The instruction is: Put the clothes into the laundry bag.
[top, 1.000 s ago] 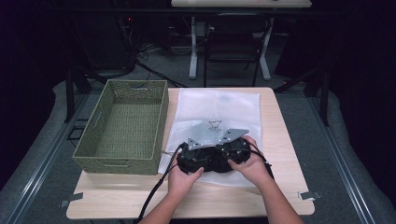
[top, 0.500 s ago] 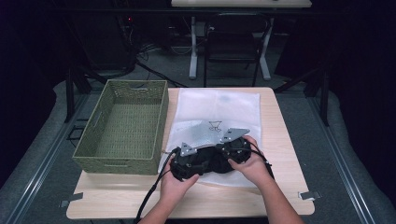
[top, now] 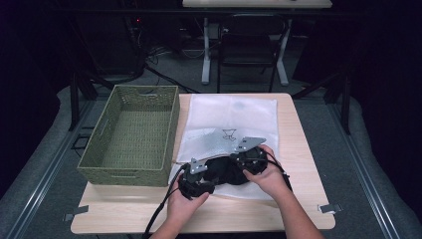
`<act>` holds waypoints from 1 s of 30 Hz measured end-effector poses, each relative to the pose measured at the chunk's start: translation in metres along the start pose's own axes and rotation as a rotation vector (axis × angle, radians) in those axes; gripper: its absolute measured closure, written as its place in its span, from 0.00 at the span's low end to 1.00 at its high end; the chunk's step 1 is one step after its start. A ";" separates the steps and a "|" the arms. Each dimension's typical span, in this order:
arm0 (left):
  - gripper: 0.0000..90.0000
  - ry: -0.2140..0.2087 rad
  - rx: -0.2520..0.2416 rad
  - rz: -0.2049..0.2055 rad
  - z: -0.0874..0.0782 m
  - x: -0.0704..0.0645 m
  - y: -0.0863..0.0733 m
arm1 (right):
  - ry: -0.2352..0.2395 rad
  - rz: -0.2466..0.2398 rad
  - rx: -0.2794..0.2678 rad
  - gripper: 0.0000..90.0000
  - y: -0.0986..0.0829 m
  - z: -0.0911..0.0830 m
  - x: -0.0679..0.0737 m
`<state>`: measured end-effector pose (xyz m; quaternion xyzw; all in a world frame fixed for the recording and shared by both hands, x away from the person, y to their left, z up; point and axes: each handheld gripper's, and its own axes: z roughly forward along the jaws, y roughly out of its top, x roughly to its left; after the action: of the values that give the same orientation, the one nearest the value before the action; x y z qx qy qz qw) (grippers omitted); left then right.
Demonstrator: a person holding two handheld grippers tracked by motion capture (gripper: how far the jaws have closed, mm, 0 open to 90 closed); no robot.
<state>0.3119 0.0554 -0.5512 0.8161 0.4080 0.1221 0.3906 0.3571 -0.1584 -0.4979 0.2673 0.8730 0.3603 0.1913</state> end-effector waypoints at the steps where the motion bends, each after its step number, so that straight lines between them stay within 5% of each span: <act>1: 0.46 0.003 0.010 0.002 0.000 0.001 -0.001 | 0.000 0.000 -0.001 0.99 0.000 0.000 0.000; 7: 0.48 0.013 0.028 -0.004 0.006 0.004 -0.006 | -0.001 -0.002 -0.004 0.99 0.000 -0.001 0.000; 22: 0.80 0.014 0.029 0.005 0.008 0.004 -0.006 | 0.002 -0.002 -0.001 0.99 0.000 0.000 0.000; 30: 0.82 0.027 0.032 0.012 0.014 0.001 0.002 | 0.003 -0.002 -0.004 0.99 0.000 0.000 0.001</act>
<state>0.3209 0.0479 -0.5594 0.8230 0.4101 0.1289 0.3713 0.3566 -0.1579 -0.4974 0.2654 0.8729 0.3621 0.1908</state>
